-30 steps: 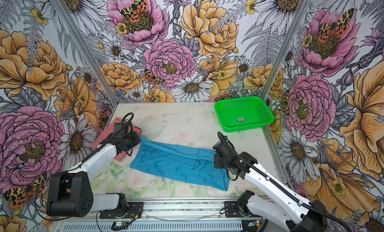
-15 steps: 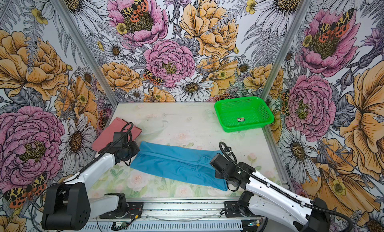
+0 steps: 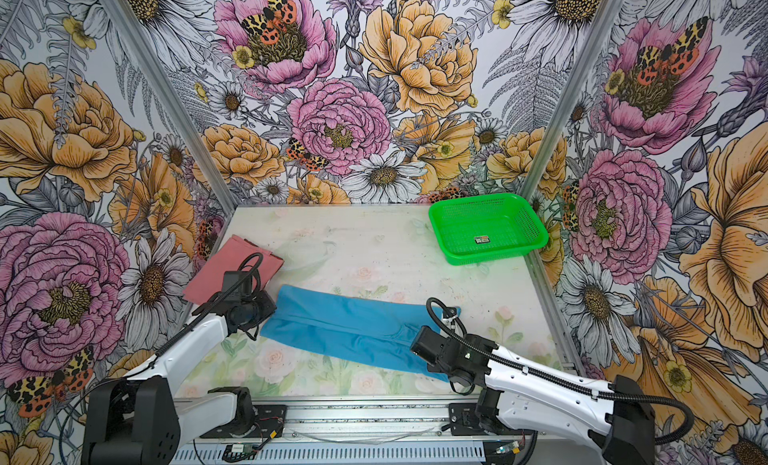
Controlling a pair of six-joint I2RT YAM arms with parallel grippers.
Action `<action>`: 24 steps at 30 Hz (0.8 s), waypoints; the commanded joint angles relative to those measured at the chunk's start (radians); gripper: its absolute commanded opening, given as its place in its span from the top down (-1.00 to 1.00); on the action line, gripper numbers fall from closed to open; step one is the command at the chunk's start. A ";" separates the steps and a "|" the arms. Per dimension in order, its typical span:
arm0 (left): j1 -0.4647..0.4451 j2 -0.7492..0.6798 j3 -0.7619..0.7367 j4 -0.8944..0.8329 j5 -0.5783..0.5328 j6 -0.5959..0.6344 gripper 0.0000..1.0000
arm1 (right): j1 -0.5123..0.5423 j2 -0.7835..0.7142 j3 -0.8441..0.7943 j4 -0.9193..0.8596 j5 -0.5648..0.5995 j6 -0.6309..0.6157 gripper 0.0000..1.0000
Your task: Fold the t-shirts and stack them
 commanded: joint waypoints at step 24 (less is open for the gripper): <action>-0.225 0.460 0.437 0.074 0.086 0.079 -0.97 | -0.151 0.355 0.029 0.477 -0.294 -0.132 -0.98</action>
